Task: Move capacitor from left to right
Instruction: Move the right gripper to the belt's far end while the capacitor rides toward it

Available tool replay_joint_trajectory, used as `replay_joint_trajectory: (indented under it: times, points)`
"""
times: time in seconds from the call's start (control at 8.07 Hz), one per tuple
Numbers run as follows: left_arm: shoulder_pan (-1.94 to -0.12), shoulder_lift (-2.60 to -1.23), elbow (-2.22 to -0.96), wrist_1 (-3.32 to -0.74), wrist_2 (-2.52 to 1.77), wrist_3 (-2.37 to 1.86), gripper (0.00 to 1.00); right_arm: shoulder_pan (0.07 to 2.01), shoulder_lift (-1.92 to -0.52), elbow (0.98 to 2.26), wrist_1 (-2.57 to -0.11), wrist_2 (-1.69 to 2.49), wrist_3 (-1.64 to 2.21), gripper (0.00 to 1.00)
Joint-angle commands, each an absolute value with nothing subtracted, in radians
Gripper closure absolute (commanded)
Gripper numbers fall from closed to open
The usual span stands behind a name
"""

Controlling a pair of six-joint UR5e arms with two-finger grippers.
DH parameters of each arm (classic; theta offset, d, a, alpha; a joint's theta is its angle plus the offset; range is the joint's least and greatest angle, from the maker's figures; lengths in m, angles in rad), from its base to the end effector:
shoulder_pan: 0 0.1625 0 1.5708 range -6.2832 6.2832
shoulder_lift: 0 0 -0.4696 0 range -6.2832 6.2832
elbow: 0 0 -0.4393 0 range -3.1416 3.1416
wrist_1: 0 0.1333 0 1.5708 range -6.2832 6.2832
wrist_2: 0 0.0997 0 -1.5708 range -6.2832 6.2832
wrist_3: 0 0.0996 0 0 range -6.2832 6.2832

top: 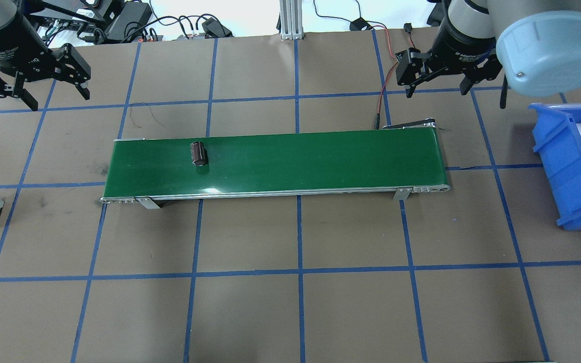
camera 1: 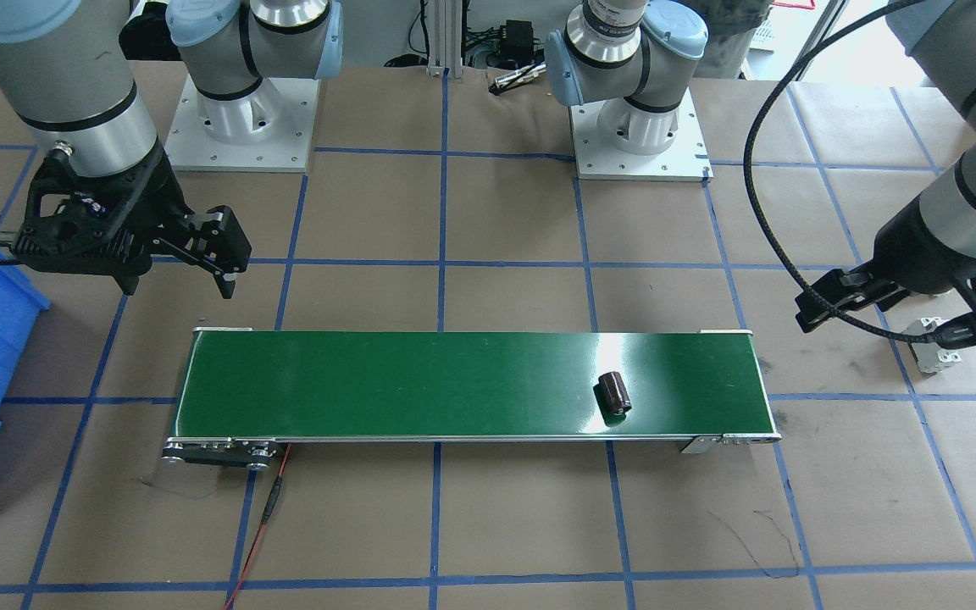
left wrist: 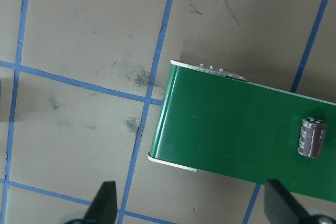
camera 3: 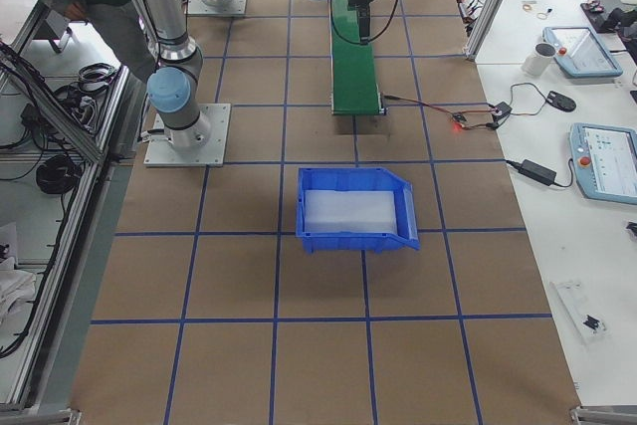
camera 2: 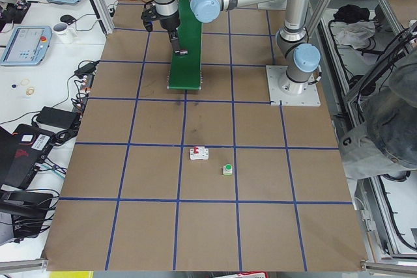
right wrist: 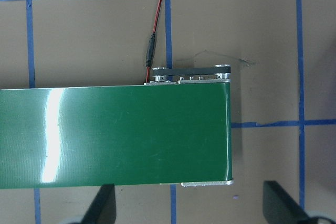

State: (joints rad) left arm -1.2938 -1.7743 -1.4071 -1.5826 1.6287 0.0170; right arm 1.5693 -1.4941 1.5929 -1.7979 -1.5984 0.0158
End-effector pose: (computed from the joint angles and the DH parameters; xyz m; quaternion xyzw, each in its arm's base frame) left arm 0.0491 -0.6392 0.5005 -0.1288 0.9909 0.0298 0.0248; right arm 0.1297 -0.5850 0.5014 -0.0095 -0.9978 0.0642 0.0133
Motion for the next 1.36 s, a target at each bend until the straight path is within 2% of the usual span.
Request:
replay_joint_trajectory:
  times: [0.0, 0.37, 0.74, 1.24]
  points:
    - [-1.336, -1.747, -1.408, -1.582, 1.629, 0.017, 0.0, 1.568, -1.483, 1.624, -1.879, -1.586, -0.052, 0.0]
    - [-1.432, -1.759, -1.407, -1.566, 1.669, 0.02, 0.0, 1.568, -1.456, 1.635, -1.897, -1.586, -0.112, 0.0]
    - [-1.488, -1.756, -1.419, -1.548, 1.675, 0.021, 0.0, 1.562, -1.453, 1.718, -1.956, -1.495, -0.113, 0.01]
    - [-1.497, -1.753, -1.414, -1.603, 1.71, 0.009, 0.0, 1.562, -1.431, 1.778, -2.034, -1.415, -0.112, 0.01]
